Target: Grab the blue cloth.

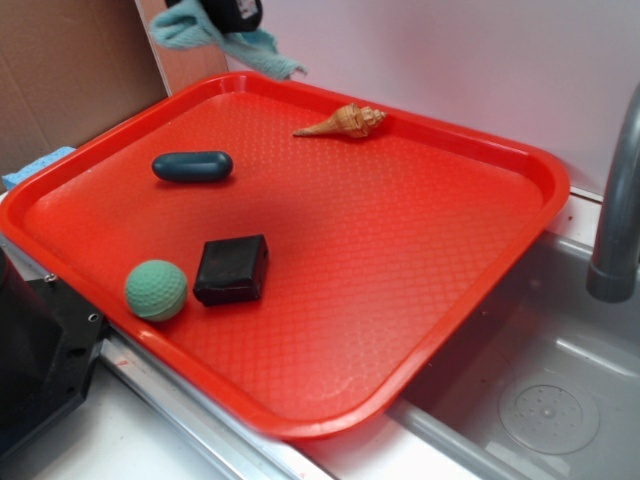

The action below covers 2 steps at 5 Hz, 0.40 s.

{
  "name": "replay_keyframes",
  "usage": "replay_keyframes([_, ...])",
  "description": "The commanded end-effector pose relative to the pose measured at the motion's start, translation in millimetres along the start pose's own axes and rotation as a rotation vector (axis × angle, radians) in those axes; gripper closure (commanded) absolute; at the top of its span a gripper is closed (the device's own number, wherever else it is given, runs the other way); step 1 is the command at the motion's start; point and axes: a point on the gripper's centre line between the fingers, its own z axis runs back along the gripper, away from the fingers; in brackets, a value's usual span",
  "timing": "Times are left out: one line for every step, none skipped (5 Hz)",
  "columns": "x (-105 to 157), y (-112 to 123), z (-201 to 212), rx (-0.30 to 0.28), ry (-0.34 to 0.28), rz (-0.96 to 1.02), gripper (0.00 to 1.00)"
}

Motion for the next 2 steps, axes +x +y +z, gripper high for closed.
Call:
replay_keyframes([-15.0,-3.3,21.1,0.024,-0.016,0.026,1.0])
replay_keyframes([-9.6,3.2,20.8,0.062,-0.001,0.064,1.0])
